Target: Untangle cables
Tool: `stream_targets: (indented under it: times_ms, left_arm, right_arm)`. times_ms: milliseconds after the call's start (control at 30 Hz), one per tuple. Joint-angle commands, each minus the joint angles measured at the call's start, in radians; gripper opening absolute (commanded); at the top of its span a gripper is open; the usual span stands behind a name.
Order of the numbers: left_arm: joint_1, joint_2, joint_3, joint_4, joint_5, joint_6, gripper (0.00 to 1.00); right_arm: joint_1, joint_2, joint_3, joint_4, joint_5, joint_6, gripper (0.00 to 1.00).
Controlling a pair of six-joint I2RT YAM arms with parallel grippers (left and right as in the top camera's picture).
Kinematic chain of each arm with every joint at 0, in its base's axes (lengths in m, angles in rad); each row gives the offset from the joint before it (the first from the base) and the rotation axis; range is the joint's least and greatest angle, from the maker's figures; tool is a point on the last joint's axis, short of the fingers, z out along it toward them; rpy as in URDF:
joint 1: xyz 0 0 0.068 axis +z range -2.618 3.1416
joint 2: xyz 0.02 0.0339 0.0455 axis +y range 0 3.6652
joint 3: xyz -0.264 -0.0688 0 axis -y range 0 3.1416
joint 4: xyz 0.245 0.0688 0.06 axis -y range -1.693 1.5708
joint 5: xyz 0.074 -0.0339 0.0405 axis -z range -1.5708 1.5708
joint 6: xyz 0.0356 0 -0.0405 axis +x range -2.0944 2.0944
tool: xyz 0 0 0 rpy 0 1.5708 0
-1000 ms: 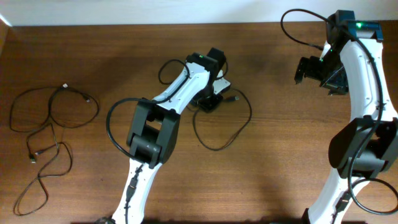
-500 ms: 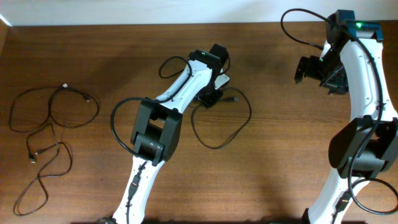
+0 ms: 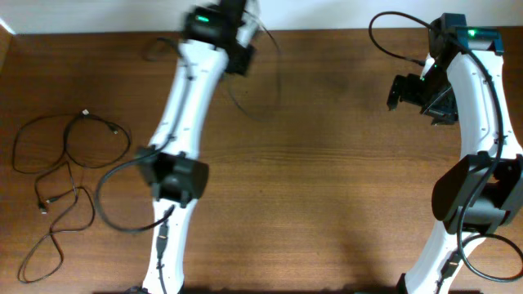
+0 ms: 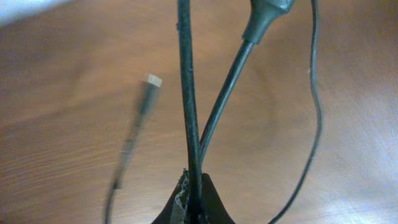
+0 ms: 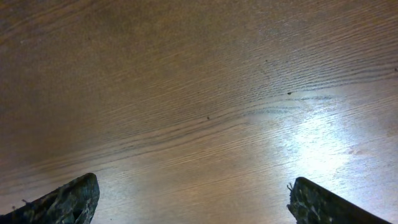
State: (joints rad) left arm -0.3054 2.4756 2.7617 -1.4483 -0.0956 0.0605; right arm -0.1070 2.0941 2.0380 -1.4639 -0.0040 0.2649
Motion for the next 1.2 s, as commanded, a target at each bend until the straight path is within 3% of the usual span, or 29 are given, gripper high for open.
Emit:
stream_targets:
  times_ms: [0, 100, 200, 267, 333, 400, 700, 833, 1000, 1167]
  left_arm:
    - [0.172, -0.051, 0.172, 0.005, -0.17, -0.098, 0.0]
    - [0.346, -0.048, 0.171, 0.126, -0.189, -0.131, 0.0]
    - [0.483, -0.043, 0.159, 0.175, -0.189, -0.303, 0.0]
    - [0.532, -0.04, 0.137, 0.199, -0.188, -0.377, 0.05]
    - [0.579, -0.039, 0.087, 0.23, -0.171, -0.389, 0.27]
    - [0.609, -0.039, 0.032, 0.256, -0.115, -0.389, 1.0]
    - [0.634, -0.055, 0.023, 0.167, -0.014, -0.389, 0.99]
    - [0.629, -0.201, 0.087, 0.071, 0.007, -0.388, 0.99]
    - [0.6, -0.512, 0.094, -0.141, 0.029, -0.389, 1.0]
    - [0.6, -0.637, 0.092, -0.24, 0.031, -0.386, 0.99]
  right_arm:
    - [0.003, -0.006, -0.006, -0.002, -0.012, 0.0, 0.98]
    - [0.003, -0.006, -0.006, -0.016, -0.014, 0.0, 0.99]
    - [0.003, -0.006, -0.006, -0.021, -0.014, 0.0, 0.99]
    - [0.003, -0.006, -0.006, -0.021, -0.014, 0.0, 0.99]
    - [0.003, -0.006, -0.006, -0.021, -0.014, 0.0, 0.99]
    - [0.003, -0.006, -0.006, -0.021, -0.014, 0.0, 0.99]
    - [0.003, -0.006, -0.006, -0.027, -0.075, -0.036, 0.99]
    - [0.006, -0.026, 0.019, -0.044, -0.216, -0.131, 0.96]
    - [0.095, -0.227, 0.135, -0.085, -0.228, -0.21, 0.97]
    - [0.153, -0.446, 0.158, -0.135, -0.22, -0.255, 0.99]
